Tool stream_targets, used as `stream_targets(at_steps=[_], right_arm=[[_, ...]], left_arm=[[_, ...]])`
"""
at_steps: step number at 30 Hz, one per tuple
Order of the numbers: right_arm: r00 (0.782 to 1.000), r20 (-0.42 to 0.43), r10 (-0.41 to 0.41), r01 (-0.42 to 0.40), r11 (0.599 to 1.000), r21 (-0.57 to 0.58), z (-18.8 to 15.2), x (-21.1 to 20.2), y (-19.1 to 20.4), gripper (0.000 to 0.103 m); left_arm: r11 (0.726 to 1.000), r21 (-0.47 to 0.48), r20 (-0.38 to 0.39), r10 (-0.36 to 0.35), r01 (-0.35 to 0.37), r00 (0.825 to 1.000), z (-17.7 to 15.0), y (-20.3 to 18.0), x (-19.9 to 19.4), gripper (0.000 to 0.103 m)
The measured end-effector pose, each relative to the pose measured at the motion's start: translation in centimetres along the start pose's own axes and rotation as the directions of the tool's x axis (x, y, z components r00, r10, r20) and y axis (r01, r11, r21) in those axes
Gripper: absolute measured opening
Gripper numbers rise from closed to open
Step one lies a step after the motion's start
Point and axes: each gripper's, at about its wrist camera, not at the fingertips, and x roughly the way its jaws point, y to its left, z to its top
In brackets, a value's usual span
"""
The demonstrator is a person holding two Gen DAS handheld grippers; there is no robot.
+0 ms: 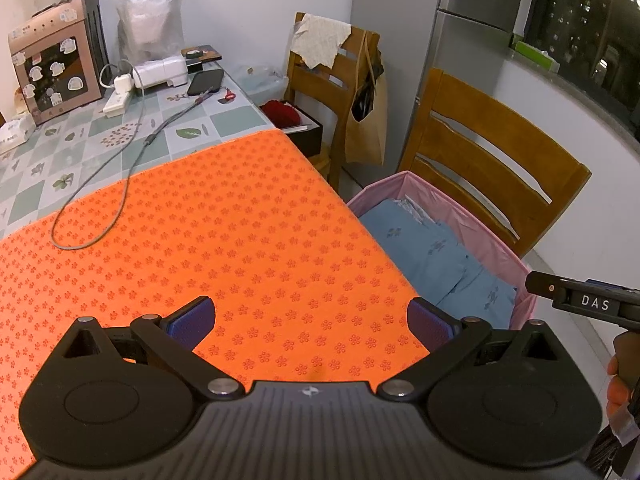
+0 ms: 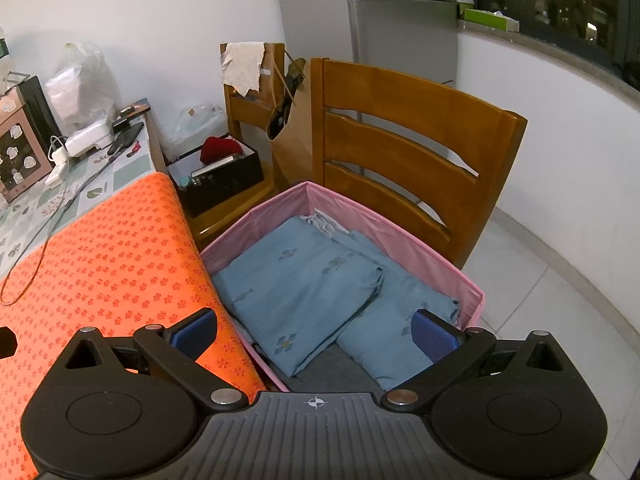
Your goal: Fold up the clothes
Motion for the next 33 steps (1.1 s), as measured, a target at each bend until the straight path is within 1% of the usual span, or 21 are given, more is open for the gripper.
stream_targets(at_steps=[17,19,24,25,26,28,30,32,33], right_arm=[[0.999,-0.029,-0.015,0.015,1.000,0.001,0.1,1.2,0.4,0.103],[0.999,-0.034,-0.014,0.014,1.000,0.000,0.1,1.6,0.4,0.103],[0.999,-0.043,-0.006,0.007,0.999,0.041,0.8,3.6,-0.8,0.102],[0.999,-0.046,0.004,-0.002,0.999,0.051,0.9,4.2,-1.3,0.101],[0.999,-0.049,0.009,-0.006,0.998,0.060,1.1,4.9,-1.8,0.098],[0.998,-0.056,0.018,-0.014,0.997,0.072,1.3,6.4,-2.6,0.096],[0.997,-0.068,0.025,-0.020,0.997,0.081,1.5,8.1,-3.4,0.092],[0.995,-0.095,0.031,-0.021,0.995,0.100,1.7,10.4,-4.3,0.083],[0.993,-0.109,0.034,-0.022,0.993,0.113,1.9,11.5,-4.8,0.083]], left_arm=[[1.000,-0.004,-0.029,-0.019,0.019,0.999,0.7,0.7,1.7,0.103],[1.000,-0.001,-0.032,-0.021,0.021,0.999,0.8,0.7,2.0,0.103],[1.000,0.013,-0.057,-0.018,0.019,0.998,1.1,1.0,3.2,0.103],[1.000,0.012,-0.065,-0.018,0.019,0.998,1.1,1.1,3.4,0.103],[1.000,0.010,-0.073,-0.018,0.019,0.997,1.1,1.2,3.6,0.103],[1.000,0.003,-0.093,-0.026,0.027,0.995,1.1,1.4,4.1,0.103],[1.000,-0.005,-0.098,-0.029,0.028,0.995,1.0,1.5,4.3,0.103],[0.999,0.001,-0.100,-0.033,0.034,0.994,1.0,1.5,4.5,0.103],[0.999,0.008,-0.097,-0.031,0.032,0.995,1.1,1.5,4.5,0.103]])
